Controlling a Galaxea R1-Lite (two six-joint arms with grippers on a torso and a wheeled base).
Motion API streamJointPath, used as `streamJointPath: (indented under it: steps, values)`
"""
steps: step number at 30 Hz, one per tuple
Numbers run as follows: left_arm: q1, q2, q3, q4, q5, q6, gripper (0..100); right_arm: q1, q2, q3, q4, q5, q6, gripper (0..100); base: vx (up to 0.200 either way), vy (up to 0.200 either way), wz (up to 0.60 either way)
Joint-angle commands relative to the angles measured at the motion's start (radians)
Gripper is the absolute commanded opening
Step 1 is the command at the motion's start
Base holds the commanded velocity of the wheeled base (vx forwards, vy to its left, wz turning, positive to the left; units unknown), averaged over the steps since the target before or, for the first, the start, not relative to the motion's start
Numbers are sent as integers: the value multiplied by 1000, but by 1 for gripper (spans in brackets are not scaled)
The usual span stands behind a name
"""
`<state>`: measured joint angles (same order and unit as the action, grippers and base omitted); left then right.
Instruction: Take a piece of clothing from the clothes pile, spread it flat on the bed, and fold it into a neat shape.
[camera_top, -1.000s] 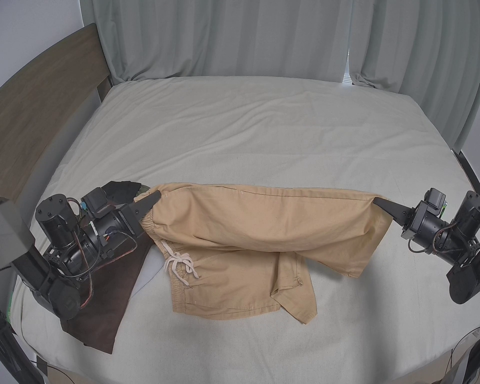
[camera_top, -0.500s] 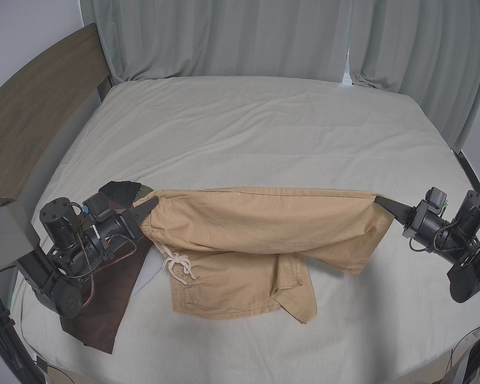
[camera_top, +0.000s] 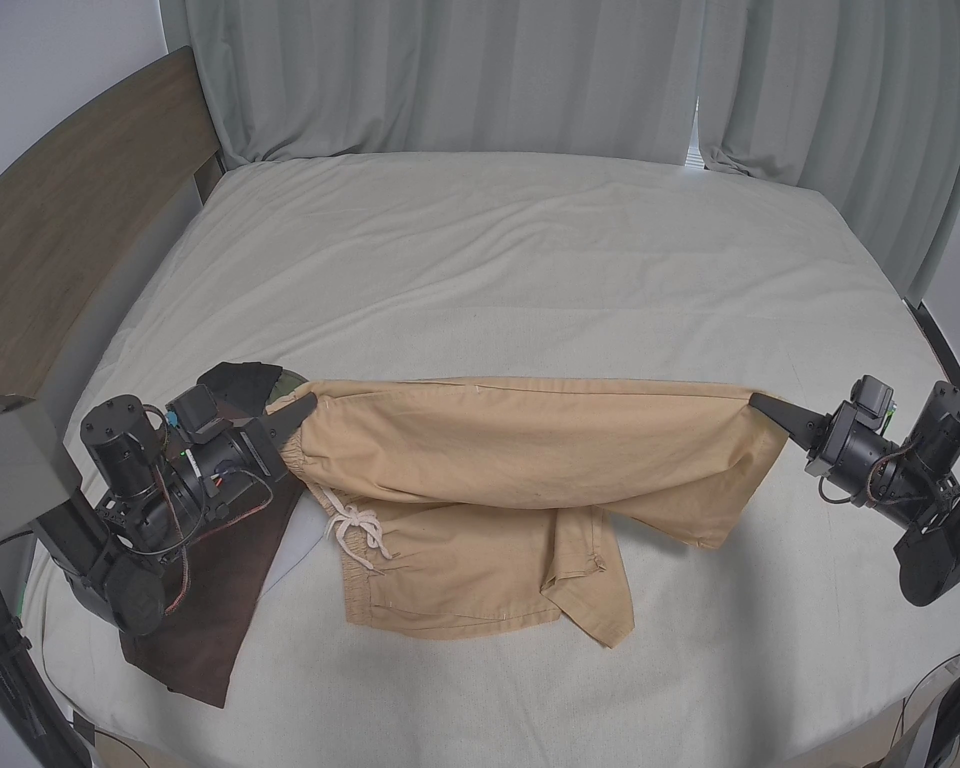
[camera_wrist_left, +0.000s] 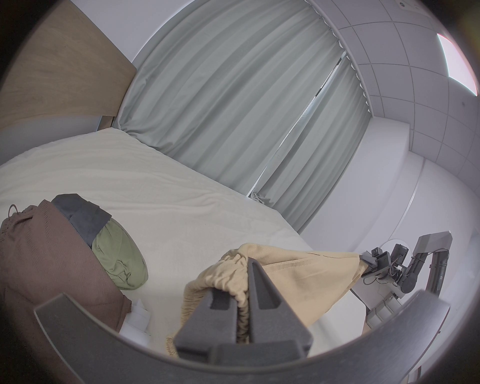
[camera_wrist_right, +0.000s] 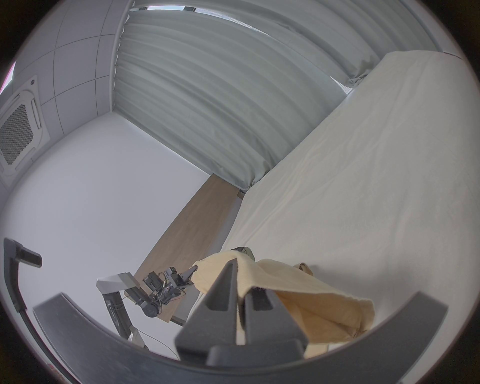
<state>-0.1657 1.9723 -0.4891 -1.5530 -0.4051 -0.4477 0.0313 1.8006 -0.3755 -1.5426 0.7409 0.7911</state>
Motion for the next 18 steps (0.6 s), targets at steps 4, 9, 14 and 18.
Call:
streamJointPath:
  steps: [4,9,14,18]
  values:
    - [-8,16,-6,-2,2,1,0,12,3,0,1,-3,-35,0,0,0,0]
    - [-5,25,-17,-2,2,1,0,15,34,-62,2,-6,-46,0,0,0,0]
    - [0,48,-43,-2,8,-3,0,15,88,-141,4,-57,-46,0,0,0,0]
    - [-6,53,-52,-1,8,-5,0,12,135,-180,2,-64,-42,0,0,0,0]
